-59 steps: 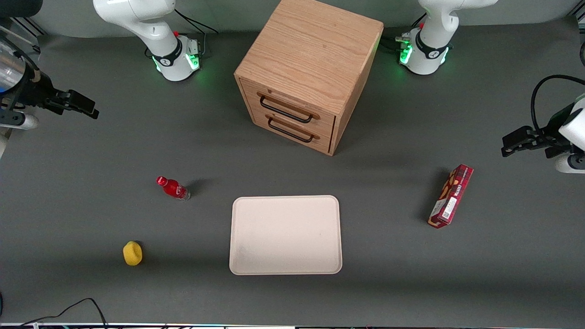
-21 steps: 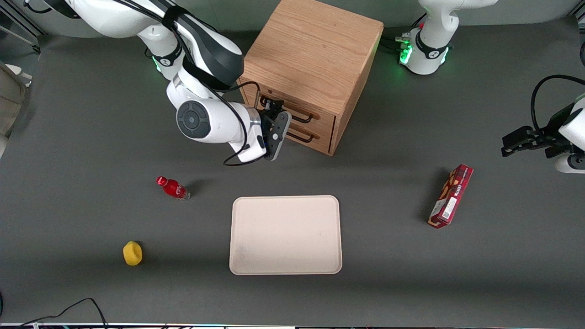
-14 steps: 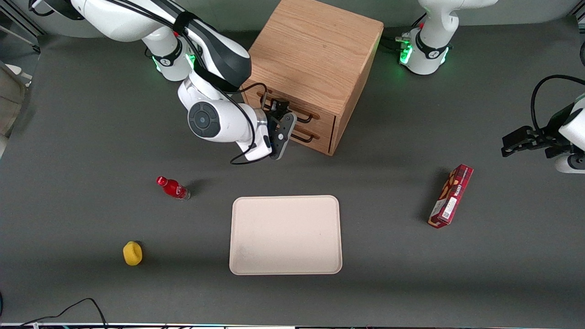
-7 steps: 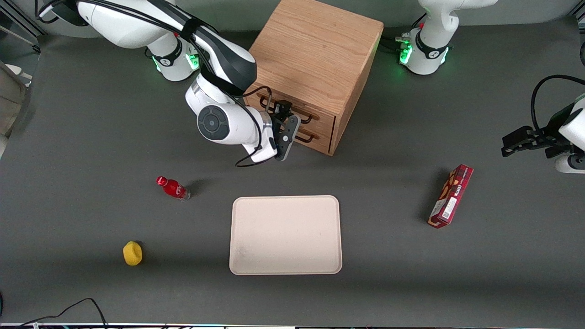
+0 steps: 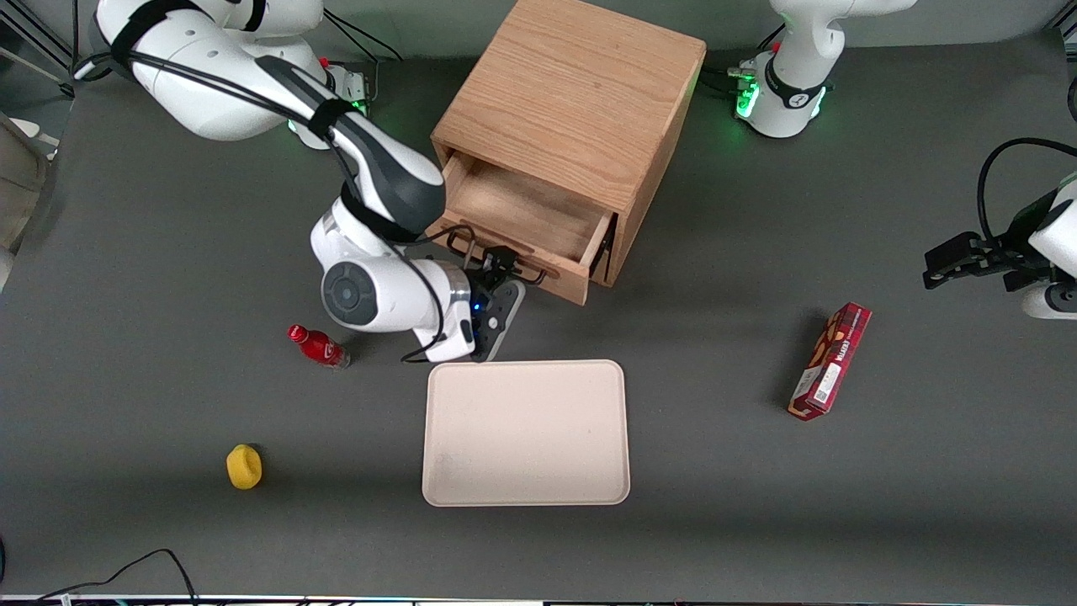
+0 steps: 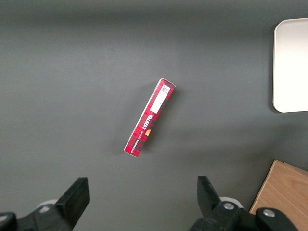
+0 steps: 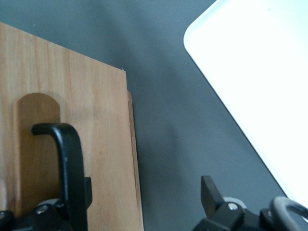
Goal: Open upper drawer
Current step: 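Pull the handle outward with the right gripper, sliding the drawer open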
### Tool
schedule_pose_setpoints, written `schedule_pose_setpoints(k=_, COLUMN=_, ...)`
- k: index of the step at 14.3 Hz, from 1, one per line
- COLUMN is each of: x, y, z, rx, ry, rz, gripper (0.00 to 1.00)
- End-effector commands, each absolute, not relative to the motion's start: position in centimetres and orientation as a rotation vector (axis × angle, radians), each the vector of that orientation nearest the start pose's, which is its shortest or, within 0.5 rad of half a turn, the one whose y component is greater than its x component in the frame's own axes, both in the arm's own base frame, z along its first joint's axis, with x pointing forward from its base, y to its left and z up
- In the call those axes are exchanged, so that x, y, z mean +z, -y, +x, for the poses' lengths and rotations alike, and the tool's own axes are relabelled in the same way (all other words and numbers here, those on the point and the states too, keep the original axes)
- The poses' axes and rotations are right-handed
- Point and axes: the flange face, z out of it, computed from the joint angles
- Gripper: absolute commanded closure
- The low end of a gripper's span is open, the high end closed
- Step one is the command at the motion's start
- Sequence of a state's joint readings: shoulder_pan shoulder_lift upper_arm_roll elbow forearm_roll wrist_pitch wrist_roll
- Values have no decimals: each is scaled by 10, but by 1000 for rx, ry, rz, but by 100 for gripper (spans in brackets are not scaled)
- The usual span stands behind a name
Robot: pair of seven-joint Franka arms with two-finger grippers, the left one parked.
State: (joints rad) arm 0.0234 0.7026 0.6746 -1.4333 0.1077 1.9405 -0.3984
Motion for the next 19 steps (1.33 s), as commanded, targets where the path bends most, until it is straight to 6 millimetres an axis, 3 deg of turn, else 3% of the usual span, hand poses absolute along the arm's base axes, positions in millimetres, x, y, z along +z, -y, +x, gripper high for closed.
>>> schedule_pose_setpoints(k=1, x=357, y=-375, z=612, rx=216, ry=1197, rz=-2345, gripper=0)
schedule_pose_setpoints(k=3, x=362, y=-357, z=627, rx=208, ry=1178, rz=-2371, gripper=0)
schedule_pose_setpoints(k=10, x=360, y=-327, z=659, rx=119, ry=1252, rz=-2348, gripper=0)
schedule_pose_setpoints(k=16, x=393, y=-277, z=697, rx=-29, ry=1357, rz=-2349, gripper=0)
schedule_pose_setpoints(k=19, x=420, y=-266, z=708, rx=-118, ry=1366, rz=-2349, gripper=0)
